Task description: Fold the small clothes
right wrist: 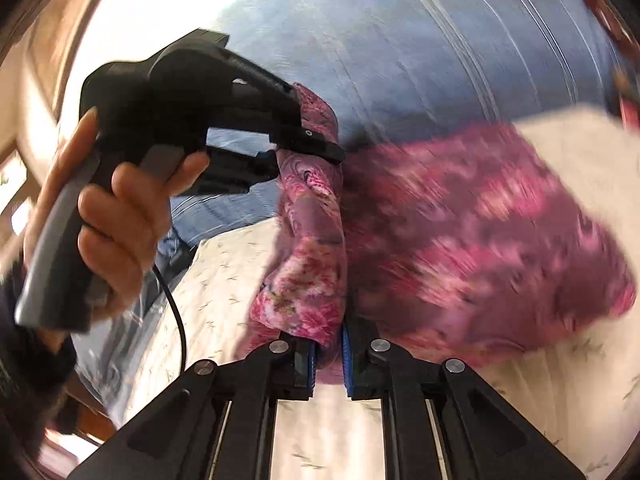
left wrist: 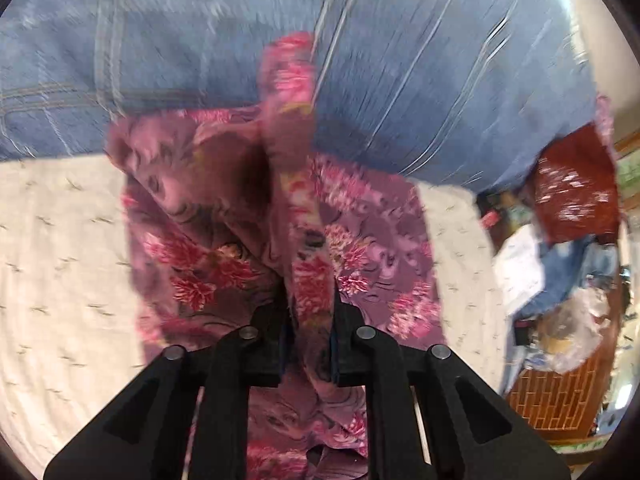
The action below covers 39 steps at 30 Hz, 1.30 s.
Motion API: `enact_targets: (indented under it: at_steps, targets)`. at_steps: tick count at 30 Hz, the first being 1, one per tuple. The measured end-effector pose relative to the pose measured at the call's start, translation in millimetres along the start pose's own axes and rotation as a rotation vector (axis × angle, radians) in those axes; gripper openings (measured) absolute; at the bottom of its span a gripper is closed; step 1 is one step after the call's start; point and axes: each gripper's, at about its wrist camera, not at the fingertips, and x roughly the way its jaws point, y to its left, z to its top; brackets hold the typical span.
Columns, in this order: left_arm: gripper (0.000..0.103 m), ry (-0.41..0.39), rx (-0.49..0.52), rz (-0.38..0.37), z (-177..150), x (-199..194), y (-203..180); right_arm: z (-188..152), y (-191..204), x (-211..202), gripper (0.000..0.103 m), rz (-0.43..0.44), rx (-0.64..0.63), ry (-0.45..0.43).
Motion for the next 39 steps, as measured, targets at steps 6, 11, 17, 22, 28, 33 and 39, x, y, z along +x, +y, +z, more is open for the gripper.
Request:
enact_targets:
  at_steps: [6, 11, 17, 22, 28, 33, 39]
  targets:
    - [0.034, 0.095, -0.048, 0.042, 7, 29, -5, -5, -28, 8, 0.039, 0.053, 0.041, 0.046]
    - [0.061, 0.106, -0.022, 0.055, 18, 8, -16, 3, -33, -8, 0.063, 0.077, 0.042, -0.025]
    - [0.063, 0.152, 0.052, 0.17, 18, 24, -41, 8, -60, -4, 0.063, 0.117, 0.19, -0.017]
    - [0.063, 0.204, 0.136, 0.286, 10, 52, -67, 9, -59, -1, 0.064, 0.137, 0.199, -0.025]
    - [0.063, 0.188, 0.258, 0.434, 4, 75, -91, 9, -55, 4, 0.064, 0.152, 0.193, -0.022]
    - [0.009, 0.162, 0.231, 0.398, -5, 68, -81, 2, -52, 12, 0.026, 0.157, 0.165, 0.017]
    - [0.006, 0.054, 0.209, 0.3, -17, 34, -76, 11, -64, -3, 0.012, 0.23, 0.242, -0.041]
